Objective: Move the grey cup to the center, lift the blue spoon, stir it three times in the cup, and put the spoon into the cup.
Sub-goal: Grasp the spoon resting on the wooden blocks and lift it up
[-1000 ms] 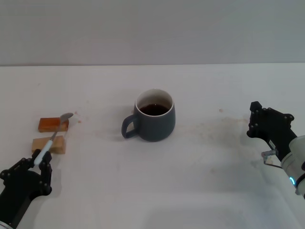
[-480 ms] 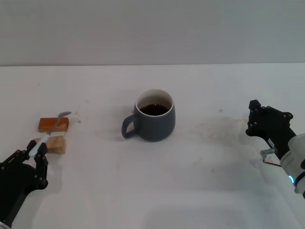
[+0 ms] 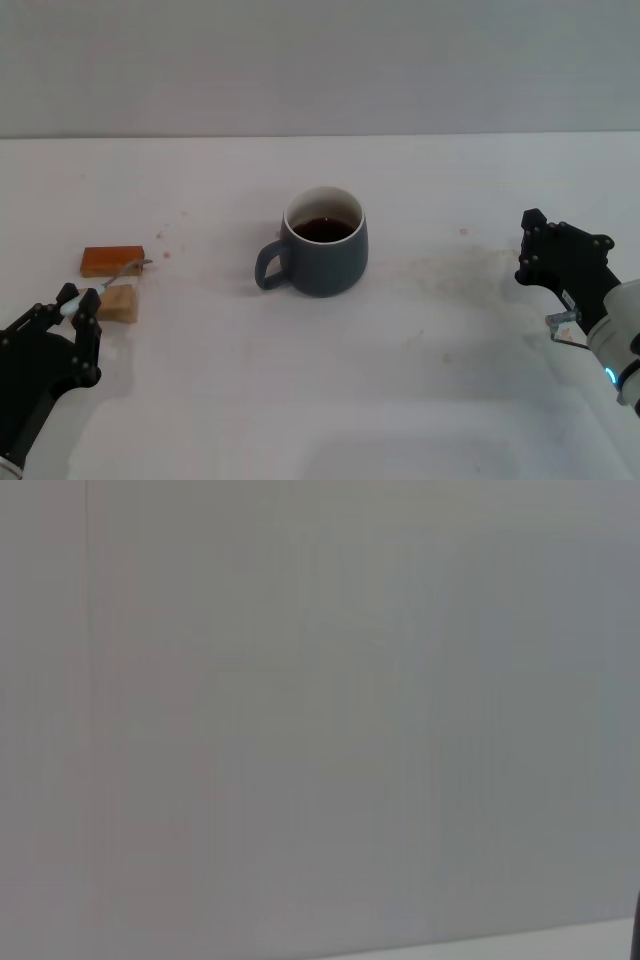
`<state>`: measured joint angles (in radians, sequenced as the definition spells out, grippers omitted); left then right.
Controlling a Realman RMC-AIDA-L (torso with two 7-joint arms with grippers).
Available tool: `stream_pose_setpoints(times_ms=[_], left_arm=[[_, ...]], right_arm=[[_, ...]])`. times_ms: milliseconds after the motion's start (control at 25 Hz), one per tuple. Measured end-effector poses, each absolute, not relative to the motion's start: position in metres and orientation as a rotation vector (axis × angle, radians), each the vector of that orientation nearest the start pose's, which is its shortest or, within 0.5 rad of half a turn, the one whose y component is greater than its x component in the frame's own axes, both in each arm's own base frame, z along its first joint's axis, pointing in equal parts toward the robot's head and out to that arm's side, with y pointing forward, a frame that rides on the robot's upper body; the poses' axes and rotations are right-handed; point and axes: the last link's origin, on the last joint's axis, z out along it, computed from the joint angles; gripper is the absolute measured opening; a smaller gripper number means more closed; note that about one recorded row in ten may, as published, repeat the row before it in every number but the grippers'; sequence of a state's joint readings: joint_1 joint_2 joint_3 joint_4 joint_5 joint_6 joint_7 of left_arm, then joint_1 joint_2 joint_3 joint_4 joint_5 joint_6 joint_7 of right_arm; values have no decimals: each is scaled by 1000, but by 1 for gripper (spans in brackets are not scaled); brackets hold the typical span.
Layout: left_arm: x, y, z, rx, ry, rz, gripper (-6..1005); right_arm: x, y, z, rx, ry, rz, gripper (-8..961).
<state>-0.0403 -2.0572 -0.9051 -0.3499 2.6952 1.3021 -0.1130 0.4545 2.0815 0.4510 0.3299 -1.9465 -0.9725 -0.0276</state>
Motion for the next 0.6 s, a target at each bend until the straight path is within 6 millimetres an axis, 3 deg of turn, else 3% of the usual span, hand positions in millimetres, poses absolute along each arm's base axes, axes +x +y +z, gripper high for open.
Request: stream_pose_setpoints(times_ms=[600], left_arm=[[-336, 221, -24, -1717, -433, -781, 153]], right_arm=[[303, 325, -77, -1806, 610, 582, -2]])
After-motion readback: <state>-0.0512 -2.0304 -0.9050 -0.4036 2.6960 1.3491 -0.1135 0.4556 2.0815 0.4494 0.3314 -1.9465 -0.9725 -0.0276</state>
